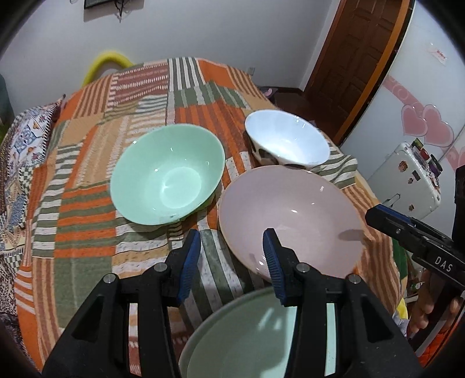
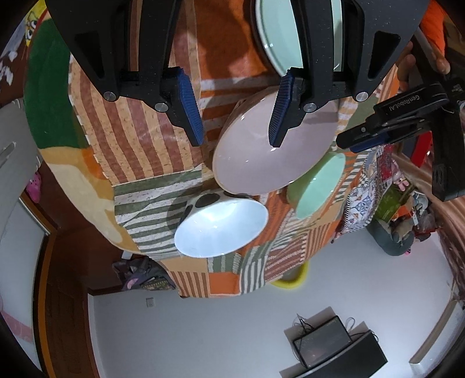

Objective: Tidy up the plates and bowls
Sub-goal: 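Move both grippers to the pink bowl rim and close them, then lift the pink bowl with both grippers and carry it over the plate stack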

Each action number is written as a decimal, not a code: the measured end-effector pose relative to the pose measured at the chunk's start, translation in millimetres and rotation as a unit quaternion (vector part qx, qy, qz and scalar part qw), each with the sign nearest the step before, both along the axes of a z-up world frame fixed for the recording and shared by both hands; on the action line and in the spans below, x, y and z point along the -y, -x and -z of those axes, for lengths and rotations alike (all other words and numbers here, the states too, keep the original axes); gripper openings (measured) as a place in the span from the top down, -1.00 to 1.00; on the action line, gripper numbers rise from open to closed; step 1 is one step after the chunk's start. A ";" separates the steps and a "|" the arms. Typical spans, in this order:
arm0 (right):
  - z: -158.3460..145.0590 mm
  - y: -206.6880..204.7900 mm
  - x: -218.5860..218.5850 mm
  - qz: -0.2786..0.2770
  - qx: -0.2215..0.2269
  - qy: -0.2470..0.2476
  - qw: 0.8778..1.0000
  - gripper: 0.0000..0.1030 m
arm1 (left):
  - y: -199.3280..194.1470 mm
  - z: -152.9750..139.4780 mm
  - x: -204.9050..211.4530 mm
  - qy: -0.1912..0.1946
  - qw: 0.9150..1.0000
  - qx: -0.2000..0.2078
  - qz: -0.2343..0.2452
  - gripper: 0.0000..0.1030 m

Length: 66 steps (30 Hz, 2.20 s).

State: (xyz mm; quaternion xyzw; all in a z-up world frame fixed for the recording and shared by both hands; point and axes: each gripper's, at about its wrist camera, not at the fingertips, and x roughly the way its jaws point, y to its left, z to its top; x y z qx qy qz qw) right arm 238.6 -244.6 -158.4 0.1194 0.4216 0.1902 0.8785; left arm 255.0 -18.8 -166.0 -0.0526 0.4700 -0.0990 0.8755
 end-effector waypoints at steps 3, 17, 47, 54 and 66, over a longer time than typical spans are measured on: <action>7.1 -5.9 2.0 0.008 -0.008 -0.002 1.000 0.15 | -8.4 8.6 -0.4 0.004 1.000 -0.011 0.004 0.14; 27.1 -19.2 -1.8 -0.002 -0.045 -0.032 0.998 0.51 | -29.6 36.3 0.0 0.021 0.999 -0.034 0.008 0.51; -32.0 20.6 -9.9 -0.010 0.022 -0.028 0.999 0.58 | 38.1 -33.9 3.1 0.012 0.999 0.033 0.004 0.64; -49.0 37.2 -21.6 -0.033 0.048 -0.022 0.998 0.58 | 71.4 -57.1 -9.6 0.017 0.998 0.057 -0.009 0.64; -62.7 65.4 -45.9 -0.066 0.075 -0.020 0.995 0.58 | 124.5 -82.4 -38.4 0.018 0.995 0.088 -0.038 0.64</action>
